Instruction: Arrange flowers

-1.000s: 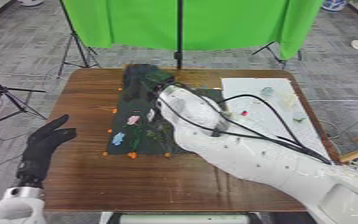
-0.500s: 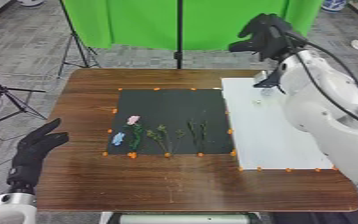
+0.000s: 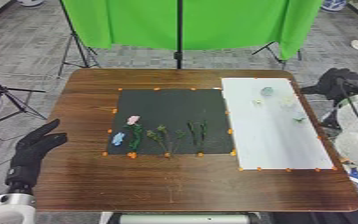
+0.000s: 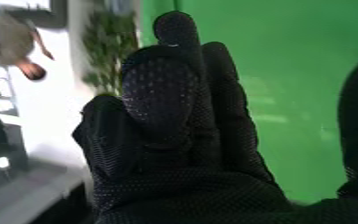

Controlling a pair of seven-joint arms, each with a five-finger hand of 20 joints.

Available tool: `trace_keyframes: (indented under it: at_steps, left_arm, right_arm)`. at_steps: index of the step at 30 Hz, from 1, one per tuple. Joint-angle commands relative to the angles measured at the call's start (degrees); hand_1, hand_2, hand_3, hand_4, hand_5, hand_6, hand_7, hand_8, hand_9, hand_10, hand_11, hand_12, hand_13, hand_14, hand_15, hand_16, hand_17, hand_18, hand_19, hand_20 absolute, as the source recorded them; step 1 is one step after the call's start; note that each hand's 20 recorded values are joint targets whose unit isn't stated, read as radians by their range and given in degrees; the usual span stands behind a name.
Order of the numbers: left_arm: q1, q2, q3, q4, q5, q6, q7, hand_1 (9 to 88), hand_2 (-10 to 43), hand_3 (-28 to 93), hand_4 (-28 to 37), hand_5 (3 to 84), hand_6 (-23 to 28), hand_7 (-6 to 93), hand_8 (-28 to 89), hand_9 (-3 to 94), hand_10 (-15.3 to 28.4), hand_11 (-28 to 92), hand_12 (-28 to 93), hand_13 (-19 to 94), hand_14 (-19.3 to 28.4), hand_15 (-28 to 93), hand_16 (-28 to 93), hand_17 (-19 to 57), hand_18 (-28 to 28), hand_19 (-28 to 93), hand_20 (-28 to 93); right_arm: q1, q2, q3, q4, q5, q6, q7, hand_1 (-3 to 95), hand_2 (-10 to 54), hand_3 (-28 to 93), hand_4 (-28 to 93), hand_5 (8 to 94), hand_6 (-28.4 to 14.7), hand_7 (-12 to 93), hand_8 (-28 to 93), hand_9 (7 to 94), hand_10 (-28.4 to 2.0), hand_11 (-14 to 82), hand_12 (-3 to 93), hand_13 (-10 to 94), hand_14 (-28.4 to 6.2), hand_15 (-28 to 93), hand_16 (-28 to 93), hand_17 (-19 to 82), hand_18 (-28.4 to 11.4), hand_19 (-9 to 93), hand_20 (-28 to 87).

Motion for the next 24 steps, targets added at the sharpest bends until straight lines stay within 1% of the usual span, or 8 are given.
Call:
trace_keyframes:
  at_steps: [1,6,11,13,16,19,21,24]
  left_arm:
    - [0.7,-0.32,0.19,0.04,0.63,-0.84,-1.15,36.2,7.7,70,-5.1,40.7,3.5,11.4,-7,48.4,14.2,24,12,39,18.7,25,-2,6.4,15.9,19,17]
    - [0.9,-0.54,-0.05,0.07,0.56,-1.03,-1.22,36.2,7.8,70,-5.2,40.8,3.5,11.4,-7,48.3,14.2,23,12,39,18.8,25,-2,6.4,15.9,19,17]
    - [1.1,-0.76,-0.14,0.07,0.62,-1.31,-1.31,36.1,7.8,70,-5.2,40.8,3.5,11.3,-7,48.3,14.2,23,12,39,18.7,25,-2,6.4,15.9,19,17]
    - [1.2,-0.90,-0.18,0.12,0.54,-1.19,-1.26,36.1,7.8,70,-5.2,40.9,3.5,11.3,-7,48.3,14.2,23,12,39,18.7,25,-2,6.4,15.9,19,17]
    - [1.3,-1.04,-0.24,0.05,0.51,-1.02,-1.08,36.0,7.8,70,-5.2,40.9,3.6,11.3,-7,48.3,14.2,23,12,39,18.7,25,-2,6.4,15.9,19,17]
    - [1.6,-1.29,-0.34,-0.13,0.56,-0.88,-0.95,36.0,7.7,70,-5.2,40.9,3.6,11.3,-7,48.3,14.2,23,12,39,18.7,25,-2,6.4,15.8,19,17]
    - [1.4,-1.24,-0.30,-0.07,0.56,-0.86,-1.00,36.0,7.7,70,-5.3,41.0,3.6,11.3,-7,48.3,14.2,23,12,39,18.7,25,-2,6.4,15.9,19,17]
    - [1.4,-1.11,-0.41,-0.05,0.59,-0.91,-1.01,36.0,7.7,70,-5.3,41.0,3.6,11.3,-7,48.3,14.2,23,12,39,18.6,25,-2,6.4,15.9,19,17]
  right_arm:
    - [0.8,-3.0,-5.1,3.9,0.6,0.0,0.7,22.4,-8.4,62,-12,59.3,-2.3,10,-7,75.3,-16.2,17.5,22.3,84,-7.0,59,35,53,-19.6,93,53]
    - [1.0,-3.7,-7.0,5.8,0.7,0.5,0.6,24.6,-9.3,63,-12,59.2,-1.9,11,-7,75.9,-15.6,18.1,22.0,85,-6.5,59,35,54,-19.4,93,53]
    - [0.6,-3.9,-8.9,6.8,-0.3,3.7,1.1,28.1,-9.5,64,-12,59.3,-1.6,12,-7,76.7,-14.9,18.8,21.9,85,-5.8,59,35,55,-18.9,93,53]
    - [0.7,-4.0,-9.6,7.1,-0.3,4.3,1.3,34.1,-9.5,65,-13,60.8,-0.9,14,-8,78.0,-13.9,19.8,21.9,87,-4.5,59,35,56,-18.1,93,53]
    - [1.4,-4.1,-11.6,7.9,-0.4,7.9,0.9,40.0,-9.5,67,-16,63.5,0.1,17,-8,79.5,-13.0,20.9,21.9,88,-3.4,59,35,57,-17.3,93,54]
    - [2.5,-4.0,-13.4,8.6,-1.2,12.5,0.6,49.3,-9.5,65,-19,67.4,0.3,19,2,83.6,-11.2,16.0,31.1,89,-2.5,59,36,58,-16.6,93,55]
    - [2.6,-3.7,-12.9,8.0,-1.6,14.4,0.7,56.8,-9.5,59,-18,72.7,-0.3,22,8,88.0,-9.6,10.1,38.6,90,-1.9,60,36,59,-16.2,93,56]
    - [2.9,-3.3,-10.4,5.5,-1.9,16.3,1.0,60.9,-9.5,57,-18,77.0,-0.4,25,11,91.0,-8.2,9.7,41.7,91,-1.5,60,36,61,-15.8,93,57]
